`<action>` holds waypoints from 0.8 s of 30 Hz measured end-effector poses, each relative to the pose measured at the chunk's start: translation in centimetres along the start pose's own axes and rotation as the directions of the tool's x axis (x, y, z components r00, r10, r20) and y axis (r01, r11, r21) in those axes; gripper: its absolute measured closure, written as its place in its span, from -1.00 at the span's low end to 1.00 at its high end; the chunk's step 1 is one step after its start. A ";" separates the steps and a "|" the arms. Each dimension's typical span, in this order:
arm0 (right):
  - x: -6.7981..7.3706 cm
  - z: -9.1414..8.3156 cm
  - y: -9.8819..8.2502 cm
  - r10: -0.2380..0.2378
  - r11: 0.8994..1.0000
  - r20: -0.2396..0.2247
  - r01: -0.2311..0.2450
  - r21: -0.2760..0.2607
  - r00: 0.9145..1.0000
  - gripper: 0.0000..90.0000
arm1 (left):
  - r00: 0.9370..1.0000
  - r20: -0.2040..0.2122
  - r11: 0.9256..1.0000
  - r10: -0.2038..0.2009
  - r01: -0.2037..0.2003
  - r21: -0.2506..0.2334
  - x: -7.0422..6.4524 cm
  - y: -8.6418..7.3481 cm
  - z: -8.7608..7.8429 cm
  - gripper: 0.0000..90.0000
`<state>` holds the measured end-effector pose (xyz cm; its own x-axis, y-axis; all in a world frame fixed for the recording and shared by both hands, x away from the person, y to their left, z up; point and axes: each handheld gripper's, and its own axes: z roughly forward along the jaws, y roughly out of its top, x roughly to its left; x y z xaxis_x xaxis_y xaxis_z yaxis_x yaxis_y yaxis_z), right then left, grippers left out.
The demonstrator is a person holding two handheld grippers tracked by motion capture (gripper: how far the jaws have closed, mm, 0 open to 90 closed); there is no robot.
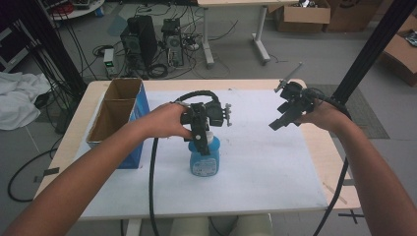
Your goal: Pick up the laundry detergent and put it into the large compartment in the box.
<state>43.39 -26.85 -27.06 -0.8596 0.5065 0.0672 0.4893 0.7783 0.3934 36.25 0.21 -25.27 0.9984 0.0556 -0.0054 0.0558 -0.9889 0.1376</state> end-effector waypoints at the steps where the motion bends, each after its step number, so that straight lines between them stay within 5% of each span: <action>1: 0.0 0.0 0.0 0.001 1.000 -0.001 -0.001 0.000 1.000 -0.64 | 1.000 0.005 1.000 0.000 0.000 -0.001 0.0 0.0 0.1 -0.58; 18: 0.0 0.2 -0.3 0.008 1.000 -0.005 -0.008 -0.005 1.000 -0.64 | 0.999 0.032 0.999 -0.007 0.005 0.048 0.3 0.0 2.9 -0.57; 24: -0.1 0.1 -0.4 0.012 1.000 -0.007 -0.012 -0.009 1.000 -0.64 | 1.000 0.028 0.999 -0.003 0.003 0.032 0.4 -0.1 3.1 -0.51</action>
<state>43.24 -27.19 -27.30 -0.8546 0.5133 0.0785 0.4985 0.7686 0.4010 36.62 -0.11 -28.32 0.9979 0.0551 -0.0338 0.0584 -0.9926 0.1061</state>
